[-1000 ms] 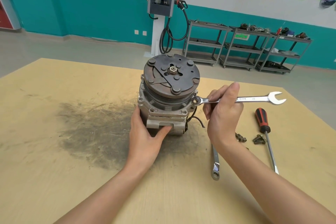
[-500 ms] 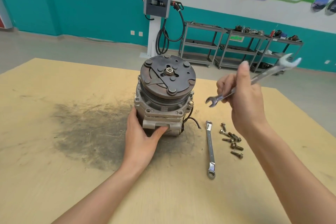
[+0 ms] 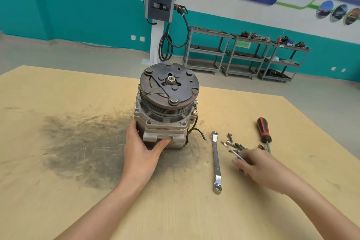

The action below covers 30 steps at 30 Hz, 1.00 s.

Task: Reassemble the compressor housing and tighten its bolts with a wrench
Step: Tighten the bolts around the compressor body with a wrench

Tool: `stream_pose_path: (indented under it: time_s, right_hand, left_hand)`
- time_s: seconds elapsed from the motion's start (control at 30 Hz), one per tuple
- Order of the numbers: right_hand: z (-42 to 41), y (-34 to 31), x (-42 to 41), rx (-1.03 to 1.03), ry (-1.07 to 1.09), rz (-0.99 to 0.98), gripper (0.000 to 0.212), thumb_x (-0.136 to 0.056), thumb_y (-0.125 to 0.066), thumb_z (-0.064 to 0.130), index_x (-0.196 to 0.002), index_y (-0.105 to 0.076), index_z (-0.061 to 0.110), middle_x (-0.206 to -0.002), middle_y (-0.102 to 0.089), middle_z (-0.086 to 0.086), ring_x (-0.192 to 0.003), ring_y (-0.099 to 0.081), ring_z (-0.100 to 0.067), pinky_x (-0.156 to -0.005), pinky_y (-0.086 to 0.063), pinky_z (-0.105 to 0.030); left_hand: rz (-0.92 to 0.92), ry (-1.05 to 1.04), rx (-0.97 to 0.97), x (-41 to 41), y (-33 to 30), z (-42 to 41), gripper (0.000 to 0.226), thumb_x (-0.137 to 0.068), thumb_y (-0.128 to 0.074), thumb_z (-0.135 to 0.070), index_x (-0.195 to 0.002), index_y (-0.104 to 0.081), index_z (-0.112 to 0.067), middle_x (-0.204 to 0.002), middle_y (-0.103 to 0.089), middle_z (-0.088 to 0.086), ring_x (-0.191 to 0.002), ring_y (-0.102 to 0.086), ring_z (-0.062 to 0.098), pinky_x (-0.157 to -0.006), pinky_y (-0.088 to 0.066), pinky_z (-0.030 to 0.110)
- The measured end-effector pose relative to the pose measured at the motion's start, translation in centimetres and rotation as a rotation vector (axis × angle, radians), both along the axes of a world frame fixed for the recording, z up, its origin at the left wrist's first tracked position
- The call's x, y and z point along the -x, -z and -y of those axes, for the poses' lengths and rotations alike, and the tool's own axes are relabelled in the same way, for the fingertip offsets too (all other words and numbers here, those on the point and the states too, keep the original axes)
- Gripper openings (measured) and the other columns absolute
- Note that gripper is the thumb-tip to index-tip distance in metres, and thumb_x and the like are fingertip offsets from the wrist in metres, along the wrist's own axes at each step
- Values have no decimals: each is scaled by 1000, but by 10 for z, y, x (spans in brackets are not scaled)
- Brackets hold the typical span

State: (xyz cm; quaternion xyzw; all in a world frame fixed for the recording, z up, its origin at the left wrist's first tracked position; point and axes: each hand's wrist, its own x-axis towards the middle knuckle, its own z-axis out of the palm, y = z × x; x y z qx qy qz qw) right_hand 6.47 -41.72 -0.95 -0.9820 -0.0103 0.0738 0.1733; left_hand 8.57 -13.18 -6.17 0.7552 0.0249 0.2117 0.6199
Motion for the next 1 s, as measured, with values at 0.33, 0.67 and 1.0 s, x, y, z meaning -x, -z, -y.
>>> stream_pose_path:
  time_s: [0.33,0.67,1.0]
  right_hand:
    - [0,28,29,390,-9,218,26,-95,-34,61,-88,-35,36,-72,-51,13,-70,-46,-14,-53,-32,-28]
    - [4,19,22,541,-133,313,50,-87,-10,67,-105,-43,35,-97,-48,16,-87,-54,-5,-54,-33,-23]
    - [-142,-106,4,-224,-267,628,98,-71,-34,83,-149,-17,27,-152,-27,1,-141,-22,-15,-112,-27,-46]
  left_hand:
    - [-11,-7,-9,1,-2,0,75,-73,-83,-23,-137,-43,-18,-129,-56,-6,-117,-51,8,-94,-36,21]
    - [-25,-7,-1,1,-2,0,78,-72,-83,-24,-138,-42,-19,-129,-56,-8,-116,-51,4,-87,-36,9]
    - [-24,-33,-22,2,-4,1,74,-73,-83,-22,-134,-42,-22,-130,-55,-7,-119,-49,9,-96,-38,26]
